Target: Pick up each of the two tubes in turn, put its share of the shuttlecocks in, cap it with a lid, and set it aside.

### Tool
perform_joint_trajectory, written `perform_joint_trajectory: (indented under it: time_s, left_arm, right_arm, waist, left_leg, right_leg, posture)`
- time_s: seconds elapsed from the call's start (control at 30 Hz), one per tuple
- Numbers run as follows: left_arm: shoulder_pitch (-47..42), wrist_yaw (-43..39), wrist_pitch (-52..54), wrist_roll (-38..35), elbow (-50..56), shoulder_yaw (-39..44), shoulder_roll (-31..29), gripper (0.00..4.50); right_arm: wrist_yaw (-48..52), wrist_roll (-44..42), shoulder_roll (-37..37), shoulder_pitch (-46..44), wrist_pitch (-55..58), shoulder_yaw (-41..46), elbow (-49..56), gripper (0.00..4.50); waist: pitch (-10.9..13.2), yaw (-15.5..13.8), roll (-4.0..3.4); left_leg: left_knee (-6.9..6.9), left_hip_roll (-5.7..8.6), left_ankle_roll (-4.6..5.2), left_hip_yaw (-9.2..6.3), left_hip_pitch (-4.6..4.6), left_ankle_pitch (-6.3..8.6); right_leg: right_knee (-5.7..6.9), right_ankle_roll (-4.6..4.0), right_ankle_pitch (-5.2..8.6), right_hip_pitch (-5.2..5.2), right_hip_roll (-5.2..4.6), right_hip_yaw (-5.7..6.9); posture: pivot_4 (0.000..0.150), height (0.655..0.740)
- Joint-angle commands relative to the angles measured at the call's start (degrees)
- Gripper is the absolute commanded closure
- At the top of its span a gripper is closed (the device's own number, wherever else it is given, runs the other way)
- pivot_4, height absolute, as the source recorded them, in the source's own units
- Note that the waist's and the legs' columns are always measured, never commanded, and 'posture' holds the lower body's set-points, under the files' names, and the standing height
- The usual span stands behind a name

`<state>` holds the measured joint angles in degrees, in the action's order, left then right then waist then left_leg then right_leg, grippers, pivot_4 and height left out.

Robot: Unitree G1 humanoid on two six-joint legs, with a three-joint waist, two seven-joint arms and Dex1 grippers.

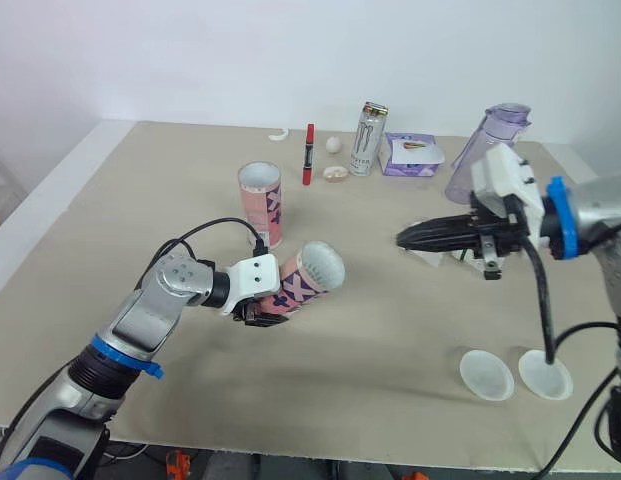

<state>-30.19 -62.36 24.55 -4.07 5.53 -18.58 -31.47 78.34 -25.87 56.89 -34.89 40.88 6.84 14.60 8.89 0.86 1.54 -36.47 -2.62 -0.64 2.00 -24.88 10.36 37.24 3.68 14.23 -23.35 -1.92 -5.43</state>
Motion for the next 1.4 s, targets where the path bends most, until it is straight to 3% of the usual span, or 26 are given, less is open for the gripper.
perform_joint_trajectory:
  time_s: [0.03,0.13,0.3,0.6,0.83,0.87,0.97,1.2,1.4]
  left_arm:
    - [1.53,1.30,-4.80,-7.07,0.63,3.02,6.94,1.38]
    - [3.69,1.70,-9.69,-9.97,-0.98,3.53,12.49,1.38]
    - [5.00,0.92,-14.48,-10.47,-5.67,2.06,16.10,1.38]
    - [5.18,0.84,-20.87,-4.53,-13.18,-2.52,15.91,1.38]
    - [6.16,0.27,-25.46,-1.78,-15.67,-4.47,14.86,1.38]
    - [6.29,0.27,-25.67,-1.75,-15.77,-4.61,14.85,1.38]
    - [6.59,0.25,-26.15,-1.39,-15.96,-5.23,14.74,1.38]
    - [6.72,-0.11,-25.96,-2.66,-15.91,-5.25,15.36,1.38]
    - [7.63,-2.15,-23.22,-5.17,-14.83,-5.36,15.34,1.38]
  right_arm:
    - [-0.36,-0.85,2.67,7.37,-1.74,4.91,1.79,4.46]
    - [-1.46,0.36,4.79,14.78,-3.04,7.35,1.72,4.46]
    - [-2.20,2.59,7.87,21.40,-6.49,8.24,0.09,4.46]
    - [-0.30,5.81,14.26,28.86,-12.05,9.12,-4.41,4.46]
    - [1.47,5.19,17.15,31.78,-9.82,10.33,-5.79,4.46]
    - [1.76,4.89,17.64,32.37,-8.82,10.43,-5.69,3.99]
    - [2.56,4.50,18.96,34.93,-5.67,10.38,-5.32,3.16]
    - [-0.05,7.30,18.72,36.24,-6.66,6.78,-5.78,0.23]
    - [-3.58,7.98,17.14,31.67,-3.49,1.72,-5.39,0.10]
  waist:
    - [0.07,0.04,0.10]
    - [0.11,0.16,0.15]
    - [0.10,0.36,0.05]
    - [0.13,0.35,-0.01]
    - [0.10,0.34,-0.05]
    - [0.09,0.34,-0.06]
    - [0.08,0.33,-0.09]
    - [0.04,0.33,-0.15]
    - [0.02,0.35,-0.18]
  left_leg:
    - [-0.06,0.01,0.00,0.07,-0.14,0.00]
    - [-0.11,0.15,-0.03,0.17,-0.40,0.05]
    - [0.01,0.25,0.08,0.07,-0.35,0.17]
    - [-0.04,0.17,0.07,-0.06,-0.32,0.16]
    - [-0.06,0.14,0.07,-0.05,-0.23,0.16]
    - [-0.06,0.14,0.06,-0.06,-0.22,0.16]
    - [-0.06,0.14,0.07,-0.06,-0.22,0.16]
    - [-0.08,0.13,0.06,-0.07,-0.19,0.16]
    - [-0.10,0.10,0.06,-0.03,-0.17,0.16]
  right_leg:
    - [-0.07,0.07,-0.02,-0.06,-0.06,0.00]
    - [-0.22,0.14,-0.14,-0.13,-0.17,-0.14]
    - [-0.18,0.47,-0.13,-0.12,-0.02,-0.26]
    - [-0.18,0.30,0.00,-0.08,0.17,-0.27]
    - [-0.18,0.47,0.09,0.00,0.17,-0.26]
    - [-0.18,0.46,0.09,0.00,0.18,-0.26]
    - [-0.18,0.45,0.09,0.02,0.18,-0.26]
    - [-0.17,0.51,0.10,0.04,0.21,-0.26]
    - [-0.17,0.50,0.10,0.04,0.24,-0.28]
  posture:
    - [0.150,0.7400]
    - [0.150,0.7400]
    - [0.150,0.7400]
    - [0.150,0.7400]
    - [0.150,0.7400]
    - [0.150,0.7400]
    - [0.150,0.7400]
    - [0.150,0.7400]
    - [0.150,0.7400]
